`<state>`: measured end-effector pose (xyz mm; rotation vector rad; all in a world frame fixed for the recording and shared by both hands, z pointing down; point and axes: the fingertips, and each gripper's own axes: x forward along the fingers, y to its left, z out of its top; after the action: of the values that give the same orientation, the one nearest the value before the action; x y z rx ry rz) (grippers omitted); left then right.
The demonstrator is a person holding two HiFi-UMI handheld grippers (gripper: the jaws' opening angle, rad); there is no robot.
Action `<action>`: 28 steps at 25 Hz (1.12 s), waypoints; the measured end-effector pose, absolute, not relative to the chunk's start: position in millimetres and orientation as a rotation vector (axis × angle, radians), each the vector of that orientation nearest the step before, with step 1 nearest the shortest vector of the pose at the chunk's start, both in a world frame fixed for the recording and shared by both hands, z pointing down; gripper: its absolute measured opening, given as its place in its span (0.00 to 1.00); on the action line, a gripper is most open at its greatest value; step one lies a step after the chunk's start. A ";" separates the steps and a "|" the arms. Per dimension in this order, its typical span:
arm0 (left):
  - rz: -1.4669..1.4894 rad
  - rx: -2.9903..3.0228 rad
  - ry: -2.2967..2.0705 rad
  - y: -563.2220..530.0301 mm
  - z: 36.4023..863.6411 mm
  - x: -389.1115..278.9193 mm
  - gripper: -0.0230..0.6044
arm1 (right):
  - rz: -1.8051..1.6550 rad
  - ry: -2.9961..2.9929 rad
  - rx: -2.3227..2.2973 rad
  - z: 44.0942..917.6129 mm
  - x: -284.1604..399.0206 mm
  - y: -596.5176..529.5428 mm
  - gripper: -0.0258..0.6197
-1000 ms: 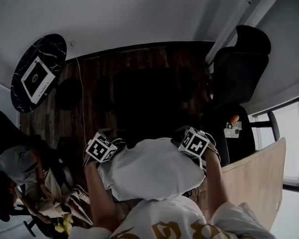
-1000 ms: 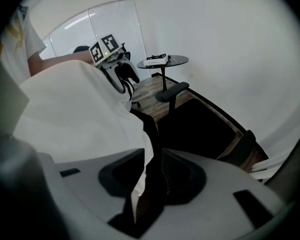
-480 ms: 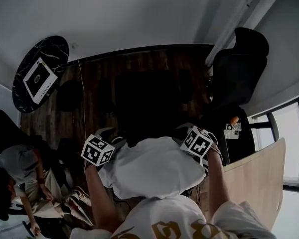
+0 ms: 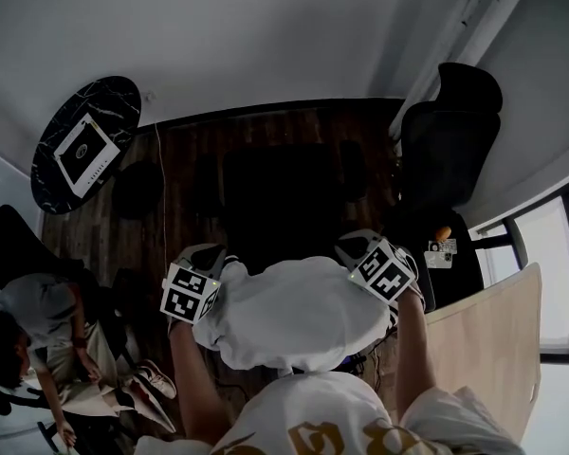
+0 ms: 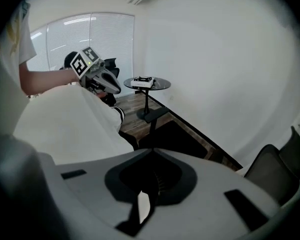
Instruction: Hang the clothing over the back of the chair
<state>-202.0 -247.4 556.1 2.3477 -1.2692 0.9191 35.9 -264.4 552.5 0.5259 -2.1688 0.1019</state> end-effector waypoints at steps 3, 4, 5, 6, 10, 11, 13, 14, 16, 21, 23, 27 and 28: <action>0.818 2.331 -1.319 -239.8 543.0 -205.6 0.07 | 0.061 -2.167 0.534 541.6 40.0 -259.6 0.06; 0.775 2.327 -1.337 -237.1 537.0 -207.4 0.07 | 0.062 -2.177 0.546 536.9 40.3 -256.8 0.06; 0.733 2.328 -1.352 -234.3 530.7 -208.6 0.07 | 0.070 -2.192 0.564 531.5 40.1 -253.4 0.06; 0.693 2.336 -1.368 -231.3 524.0 -209.2 0.07 | 0.080 -2.211 0.583 525.6 39.5 -249.7 0.06; 0.575 2.387 -1.429 -217.0 499.5 -207.1 0.07 | 0.077 -2.281 0.641 500.9 33.3 -234.2 0.06; 0.557 2.394 -1.437 -213.2 495.6 -205.1 0.07 | 0.071 -2.296 0.662 494.7 32.7 -231.4 0.06; 0.514 2.397 -1.436 -205.2 489.9 -199.5 0.07 | 0.062 -2.320 0.708 483.0 34.7 -226.3 0.06; 0.484 2.394 -1.430 -201.2 487.4 -196.8 0.07 | 0.064 -2.332 0.724 477.2 35.9 -223.5 0.06; 0.427 2.387 -1.419 -192.9 482.3 -193.3 0.07 | 0.068 -2.358 0.753 464.6 37.7 -218.2 0.06; 0.410 2.403 -1.443 -163.6 471.9 -193.4 0.07 | 0.094 -2.438 0.823 439.8 38.1 -197.6 0.06; 0.365 2.414 -1.457 -151.3 464.6 -194.8 0.07 | 0.107 -2.475 0.834 432.6 33.6 -186.1 0.06; 0.276 2.421 -1.475 -126.9 454.2 -193.0 0.07 | 0.093 -2.503 0.935 422.3 33.6 -165.5 0.06; 0.261 2.422 -1.480 -121.2 452.8 -192.2 0.07 | 0.097 -2.520 0.970 419.2 33.4 -159.8 0.06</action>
<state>-192.2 -121.2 452.8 2.4216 -1.4804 0.2606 33.4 -159.8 419.2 0.9701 -2.5201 0.0967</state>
